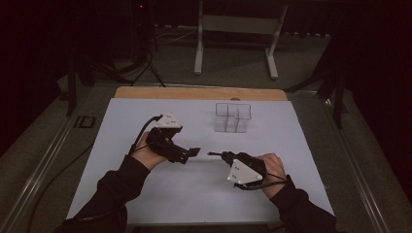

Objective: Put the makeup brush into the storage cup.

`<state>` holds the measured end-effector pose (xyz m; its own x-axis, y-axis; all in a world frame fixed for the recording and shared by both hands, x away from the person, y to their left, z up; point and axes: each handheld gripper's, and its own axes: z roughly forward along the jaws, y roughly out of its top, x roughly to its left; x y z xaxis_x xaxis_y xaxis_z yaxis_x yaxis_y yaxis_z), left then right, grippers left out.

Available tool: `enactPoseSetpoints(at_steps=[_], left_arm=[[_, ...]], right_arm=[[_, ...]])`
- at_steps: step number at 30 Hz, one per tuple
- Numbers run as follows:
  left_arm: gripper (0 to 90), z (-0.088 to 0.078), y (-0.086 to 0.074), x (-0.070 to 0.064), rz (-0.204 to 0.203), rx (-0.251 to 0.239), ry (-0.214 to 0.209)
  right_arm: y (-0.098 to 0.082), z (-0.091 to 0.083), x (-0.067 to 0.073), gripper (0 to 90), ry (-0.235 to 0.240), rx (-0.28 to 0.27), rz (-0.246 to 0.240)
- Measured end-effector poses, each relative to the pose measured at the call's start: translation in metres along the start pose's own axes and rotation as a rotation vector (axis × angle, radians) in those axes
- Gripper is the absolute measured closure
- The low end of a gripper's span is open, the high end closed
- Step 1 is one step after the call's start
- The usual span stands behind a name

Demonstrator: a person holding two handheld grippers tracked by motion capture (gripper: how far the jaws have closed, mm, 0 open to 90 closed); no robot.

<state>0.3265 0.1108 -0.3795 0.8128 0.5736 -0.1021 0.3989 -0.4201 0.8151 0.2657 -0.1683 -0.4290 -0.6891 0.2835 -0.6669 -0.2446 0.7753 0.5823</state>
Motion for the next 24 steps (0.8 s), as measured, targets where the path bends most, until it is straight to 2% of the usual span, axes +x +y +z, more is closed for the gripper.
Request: enactPoseSetpoints(at_steps=[3, 6, 9, 11, 15, 24], left_arm=[[1.8, -0.004, -0.012, 0.006, 0.010, -0.053, 0.012], [1.8, -0.006, -0.023, 0.008, 0.064, -0.064, 0.031], [1.8, -0.007, -0.034, 0.008, 0.088, -0.076, 0.024], [1.9, -0.008, -0.042, 0.007, 0.098, -0.081, 0.021], [1.9, -0.010, -0.058, 0.007, 0.090, -0.092, 0.008], [1.9, -0.011, -0.085, 0.004, 0.025, -0.117, -0.035]], right_arm=[[0.000, -0.004, -0.008, 83.6, -0.003, -0.021, 0.037], [0.001, -0.009, -0.017, 83.7, -0.002, -0.045, 0.091], [0.003, -0.014, -0.028, 83.7, -0.007, -0.079, 0.155], [0.003, -0.017, -0.038, 83.7, -0.006, -0.113, 0.222], [0.003, -0.023, -0.056, 83.6, -0.019, -0.162, 0.320], [0.002, -0.030, -0.084, 83.7, -0.058, -0.228, 0.437]])
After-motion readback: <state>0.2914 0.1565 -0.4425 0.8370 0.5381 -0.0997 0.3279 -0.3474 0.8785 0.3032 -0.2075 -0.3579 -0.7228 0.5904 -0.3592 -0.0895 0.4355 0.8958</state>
